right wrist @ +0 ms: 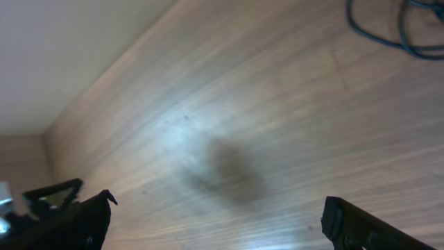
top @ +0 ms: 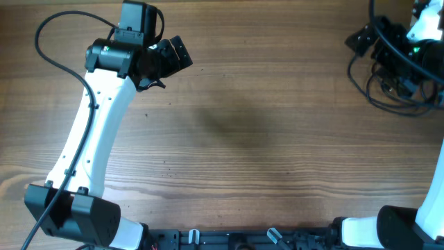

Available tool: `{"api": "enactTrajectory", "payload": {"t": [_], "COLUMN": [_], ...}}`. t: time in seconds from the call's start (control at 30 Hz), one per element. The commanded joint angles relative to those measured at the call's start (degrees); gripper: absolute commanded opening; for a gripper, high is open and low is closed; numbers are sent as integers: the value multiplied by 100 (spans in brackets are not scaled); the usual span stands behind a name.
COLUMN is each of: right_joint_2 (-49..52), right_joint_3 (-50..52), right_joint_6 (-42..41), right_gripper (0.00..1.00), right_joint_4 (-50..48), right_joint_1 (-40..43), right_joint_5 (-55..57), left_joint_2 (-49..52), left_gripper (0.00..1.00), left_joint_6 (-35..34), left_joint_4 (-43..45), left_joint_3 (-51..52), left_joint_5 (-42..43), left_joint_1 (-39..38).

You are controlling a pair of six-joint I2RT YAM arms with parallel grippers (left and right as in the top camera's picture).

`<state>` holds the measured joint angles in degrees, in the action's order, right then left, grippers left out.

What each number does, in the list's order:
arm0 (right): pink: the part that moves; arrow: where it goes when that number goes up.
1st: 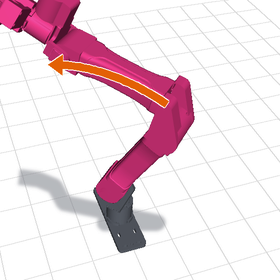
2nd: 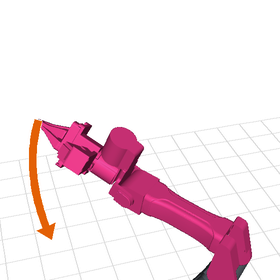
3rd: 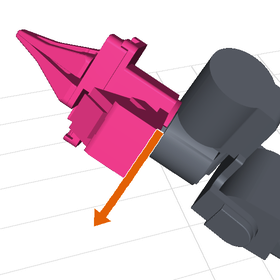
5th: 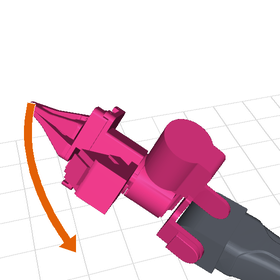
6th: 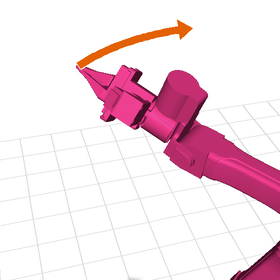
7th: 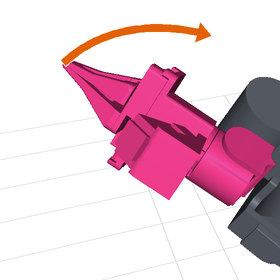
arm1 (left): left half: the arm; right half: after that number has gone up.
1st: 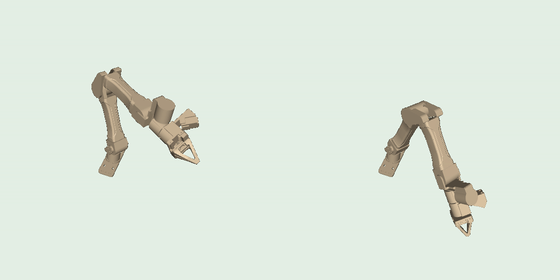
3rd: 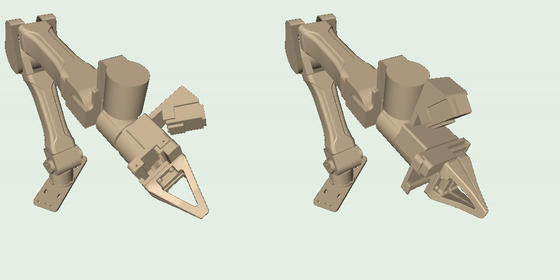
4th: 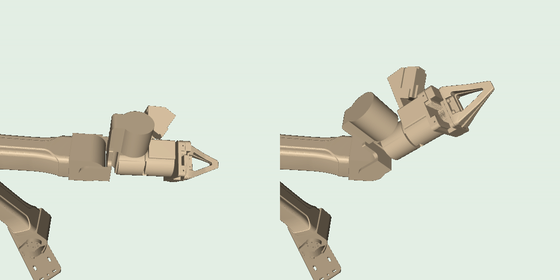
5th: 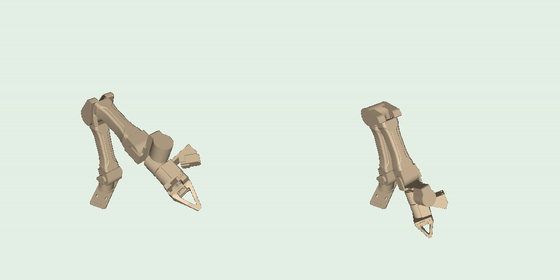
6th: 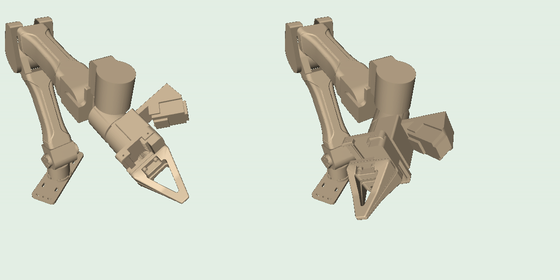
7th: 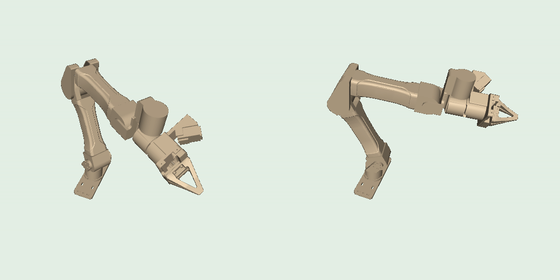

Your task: Untangle cables

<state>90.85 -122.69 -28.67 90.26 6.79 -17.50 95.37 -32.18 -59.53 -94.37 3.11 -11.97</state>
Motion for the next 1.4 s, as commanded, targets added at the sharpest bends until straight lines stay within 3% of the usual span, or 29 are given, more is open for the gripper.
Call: {"api": "enactTrajectory", "payload": {"t": [0.0, 0.2, 0.4, 0.67, 1.0, 1.23, 1.37], "right_joint_2": [-31, -92, -688, -2747, -5958, -7663, -8325], "right_joint_3": [-28, -22, 407, 3521, 8338, 10594, 11328], "right_joint_6": [664, 1663, 1869, 1967, 1971, 1965, 1967], "right_gripper": [100, 100, 100, 100, 100, 100, 100], "right_joint_4": [92, -68, -925, -3167, -7289, -8891, -9298], "right_joint_1": [-20, -24, -24, -26, -155, -155, -160], "right_joint_5": [269, 291, 291, 267, 295, 291, 291], "left_joint_2": [35, 35, 35, 35, 35, 35, 35], "left_gripper": [100, 100, 100, 100, 100, 100, 100], "left_joint_6": [46, 46, 46, 46, 46, 46, 46], "left_joint_4": [17, 17, 15, 15, 17, 15, 17], "left_joint_3": [-35, -35, -35, -35, -35, -35, -35], "left_joint_5": [28, 28, 28, 28, 28, 28, 28], "left_joint_1": [-15, -15, -15, -15, -15, -15, -15]}}
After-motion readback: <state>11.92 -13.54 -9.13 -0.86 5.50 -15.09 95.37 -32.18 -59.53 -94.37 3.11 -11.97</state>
